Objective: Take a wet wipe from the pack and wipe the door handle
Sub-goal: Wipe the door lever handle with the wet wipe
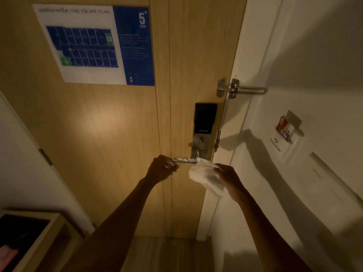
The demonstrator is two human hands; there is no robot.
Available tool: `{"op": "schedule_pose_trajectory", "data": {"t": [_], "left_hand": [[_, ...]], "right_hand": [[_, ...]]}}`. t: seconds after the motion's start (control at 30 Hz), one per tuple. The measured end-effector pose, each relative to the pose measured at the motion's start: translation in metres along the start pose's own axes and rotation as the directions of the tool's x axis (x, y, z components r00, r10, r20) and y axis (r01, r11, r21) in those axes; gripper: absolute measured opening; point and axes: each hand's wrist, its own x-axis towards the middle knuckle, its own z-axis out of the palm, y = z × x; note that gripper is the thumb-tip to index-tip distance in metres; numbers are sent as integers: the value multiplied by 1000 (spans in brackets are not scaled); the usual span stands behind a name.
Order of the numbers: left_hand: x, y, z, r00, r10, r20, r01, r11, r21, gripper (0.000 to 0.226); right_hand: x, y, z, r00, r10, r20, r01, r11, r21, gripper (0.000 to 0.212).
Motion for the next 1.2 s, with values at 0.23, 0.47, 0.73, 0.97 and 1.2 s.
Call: {"op": "schedule_pose_trajectory", "data": {"t": [0.23,0.47,0.73,0.97,1.2], "left_hand": [[21,-19,-9,997,-52,-54,57,993,99,12],[40,-28,2,999,-44,18,43,997,60,19],[52,-49,11,995,-96,19,98,982,-159,15],[52,-55,5,998,-24,54,35,977,-212,14],[52,-55,1,997,-75,18,77,966,-247,14]], "right_hand": [[20,-4,7,899,-159,-408,77,974,-212,25],[37,4,54,852,-455,-259,342,858,-383,33],[57,38,94,849,-522,-80,393,726,-565,54],[65,37,116,858,-510,-54,424,765,-485,52],[76,26,112,833,-528,168,517,632,-577,68]]}}
